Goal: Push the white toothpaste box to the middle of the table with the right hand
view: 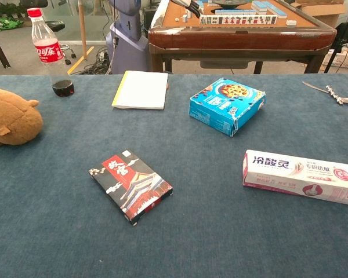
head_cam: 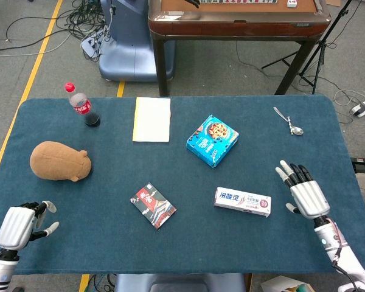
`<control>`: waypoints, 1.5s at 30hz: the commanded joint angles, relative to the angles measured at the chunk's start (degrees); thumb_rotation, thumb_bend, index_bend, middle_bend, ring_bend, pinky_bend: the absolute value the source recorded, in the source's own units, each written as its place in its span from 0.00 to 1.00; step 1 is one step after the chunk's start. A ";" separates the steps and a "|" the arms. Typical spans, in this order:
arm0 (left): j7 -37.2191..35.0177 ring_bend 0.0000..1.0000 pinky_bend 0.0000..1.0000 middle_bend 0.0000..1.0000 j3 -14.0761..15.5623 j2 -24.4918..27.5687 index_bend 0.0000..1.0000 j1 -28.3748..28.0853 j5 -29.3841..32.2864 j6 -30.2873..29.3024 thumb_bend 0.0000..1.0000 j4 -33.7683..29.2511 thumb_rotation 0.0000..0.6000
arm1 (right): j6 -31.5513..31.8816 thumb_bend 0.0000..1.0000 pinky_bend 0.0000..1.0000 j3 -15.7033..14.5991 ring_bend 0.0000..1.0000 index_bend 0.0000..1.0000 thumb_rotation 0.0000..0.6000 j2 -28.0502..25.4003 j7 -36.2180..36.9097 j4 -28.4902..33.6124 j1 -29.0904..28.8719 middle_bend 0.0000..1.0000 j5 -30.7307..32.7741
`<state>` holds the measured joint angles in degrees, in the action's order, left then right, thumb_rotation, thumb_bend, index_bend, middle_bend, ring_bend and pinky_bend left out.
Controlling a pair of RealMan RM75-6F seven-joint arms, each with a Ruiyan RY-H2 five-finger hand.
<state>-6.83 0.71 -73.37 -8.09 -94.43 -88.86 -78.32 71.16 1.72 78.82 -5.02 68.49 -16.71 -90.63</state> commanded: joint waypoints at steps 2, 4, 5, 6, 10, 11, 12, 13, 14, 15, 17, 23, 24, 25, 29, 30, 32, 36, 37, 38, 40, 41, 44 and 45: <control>-0.07 0.63 0.64 0.83 0.00 0.02 0.53 0.04 0.03 -0.04 0.18 -0.03 1.00 | -1.01 0.00 0.09 -0.52 0.00 0.00 1.00 1.47 0.00 -1.49 -0.83 0.00 -0.27; -0.18 0.63 0.64 0.83 -0.01 0.03 0.53 0.03 0.13 0.05 0.18 -0.03 1.00 | -1.23 0.00 0.09 -0.79 0.00 0.00 1.00 2.07 0.14 -2.11 -1.06 0.00 -0.39; -0.18 0.63 0.64 0.83 -0.03 0.04 0.53 0.02 0.16 0.08 0.18 -0.02 1.00 | -1.22 0.00 0.09 -0.90 0.00 0.00 1.00 2.30 0.16 -2.34 -1.12 0.00 -0.46; -0.18 0.63 0.64 0.83 -0.02 0.04 0.53 0.02 0.15 0.08 0.18 -0.02 1.00 | -1.20 0.00 0.09 -1.02 0.00 0.00 1.00 2.51 0.14 -2.58 -1.16 0.00 -0.54; -0.16 0.63 0.64 0.83 0.04 0.05 0.53 0.01 0.07 0.12 0.18 -0.03 1.00 | -1.53 0.00 0.08 -1.44 0.00 0.00 1.00 3.39 -0.28 -3.60 -1.50 0.00 -0.64; -0.16 0.63 0.64 0.83 0.04 0.04 0.53 0.00 0.08 0.14 0.18 -0.03 1.00 | -1.62 0.00 0.08 -1.49 0.00 0.00 1.00 3.61 -0.38 -3.84 -1.59 0.00 -0.64; -0.15 0.63 0.64 0.83 0.04 0.04 0.53 -0.01 0.10 0.18 0.18 -0.03 1.00 | -1.72 0.00 0.08 -1.52 0.00 0.00 1.00 3.85 -0.45 -4.08 -1.69 0.00 -0.62; -0.14 0.63 0.64 0.83 0.03 0.03 0.53 -0.01 0.13 0.21 0.18 -0.03 1.00 | -1.78 0.00 0.08 -1.58 0.00 0.00 1.00 4.20 -0.52 -4.37 -1.83 0.00 -0.65; -0.14 0.63 0.64 0.83 0.03 0.02 0.53 -0.02 0.15 0.25 0.18 -0.02 1.00 | -1.78 0.00 0.08 -1.65 0.00 0.00 1.00 4.49 -0.54 -4.62 -1.94 0.00 -0.77; -0.13 0.63 0.64 0.83 0.03 0.02 0.53 -0.02 0.17 0.27 0.18 -0.03 1.00 | -1.72 0.00 0.08 -1.74 0.00 0.00 1.00 4.81 -0.56 -4.91 -2.04 0.00 -0.94; -0.16 0.63 0.64 0.83 0.01 0.02 0.53 -0.01 0.24 0.30 0.18 0.00 1.00 | -1.59 0.00 0.08 -2.03 0.00 0.00 1.00 5.47 -0.51 -5.38 -2.27 0.00 -1.38; -0.40 0.63 0.64 0.83 -0.07 0.15 0.53 0.03 0.31 0.15 0.18 -0.08 1.00 | -0.66 0.00 0.07 -2.84 0.00 0.00 1.00 6.75 -0.27 -5.76 -2.51 0.00 -2.58; -0.43 0.63 0.64 0.83 -0.08 0.17 0.53 0.03 0.31 0.15 0.18 -0.09 1.00 | -0.51 0.00 0.07 -2.90 0.00 0.00 1.00 6.94 -0.20 -5.74 -2.52 0.00 -2.66; -0.45 0.63 0.64 0.83 -0.06 0.18 0.53 0.03 0.31 0.17 0.18 -0.10 1.00 | -0.40 0.00 0.07 -3.00 0.00 0.00 1.00 7.18 -0.09 -5.74 -2.56 0.00 -2.79; -0.48 0.63 0.64 0.83 -0.10 0.28 0.53 0.06 0.38 0.14 0.18 -0.18 1.00 | -0.25 0.00 0.07 -3.48 0.00 0.00 1.00 7.89 0.00 -5.78 -2.82 0.00 -3.38; -0.51 0.63 0.64 0.83 -0.13 0.30 0.53 0.08 0.41 0.11 0.18 -0.20 1.00 | -0.17 0.00 0.07 -3.57 0.00 0.00 1.00 8.00 -0.01 -5.73 -2.85 0.00 -3.50; -0.59 0.63 0.64 0.83 -0.21 0.36 0.53 0.11 0.55 0.08 0.18 -0.22 1.00 | 0.21 0.00 0.07 -3.82 0.00 0.00 1.00 8.23 -0.07 -5.41 -2.99 0.00 -4.03; -0.71 0.63 0.64 0.83 -0.37 0.46 0.53 0.15 0.89 0.15 0.18 -0.26 1.00 | 0.83 0.00 0.07 -4.13 0.00 0.00 1.00 8.47 -0.43 -4.53 -3.27 0.00 -4.87; -0.74 0.63 0.64 0.83 -0.39 0.49 0.53 0.15 0.95 0.17 0.18 -0.27 1.00 | 0.99 0.00 0.07 -4.18 0.00 0.00 1.00 8.54 -0.58 -4.24 -3.39 0.00 -5.10; -0.76 0.63 0.64 0.83 -0.41 0.50 0.53 0.15 0.98 0.21 0.18 -0.27 1.00 | 1.06 0.00 0.07 -4.19 0.00 0.00 1.00 8.62 -0.69 -4.03 -3.51 0.00 -5.24; -0.74 0.63 0.64 0.83 -0.42 0.51 0.53 0.15 1.04 0.26 0.18 -0.29 1.00 | 1.08 0.00 0.07 -4.15 0.00 0.00 1.00 8.80 -1.07 -3.56 -3.85 0.00 -5.51; -0.71 0.63 0.64 0.83 -0.41 0.51 0.53 0.15 1.04 0.29 0.18 -0.30 1.00 | 1.02 0.00 0.07 -4.09 0.00 0.00 1.00 8.89 -1.28 -3.38 -4.03 0.00 -5.59; -0.62 0.63 0.64 0.83 -0.44 0.52 0.53 0.17 1.05 0.27 0.18 -0.35 1.00 | 0.55 0.00 0.07 -3.79 0.00 0.00 1.00 9.31 -2.09 -2.87 -4.78 0.00 -5.70; -0.58 0.63 0.64 0.83 -0.45 0.54 0.53 0.18 1.08 0.26 0.18 -0.37 1.00 | 0.32 0.00 0.07 -3.66 0.00 0.00 1.00 9.45 -2.39 -2.71 -5.04 0.00 -5.68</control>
<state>-7.41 0.25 -72.83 -7.91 -93.34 -88.61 -78.69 71.66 -2.06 88.14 -7.22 65.64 -21.57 -96.30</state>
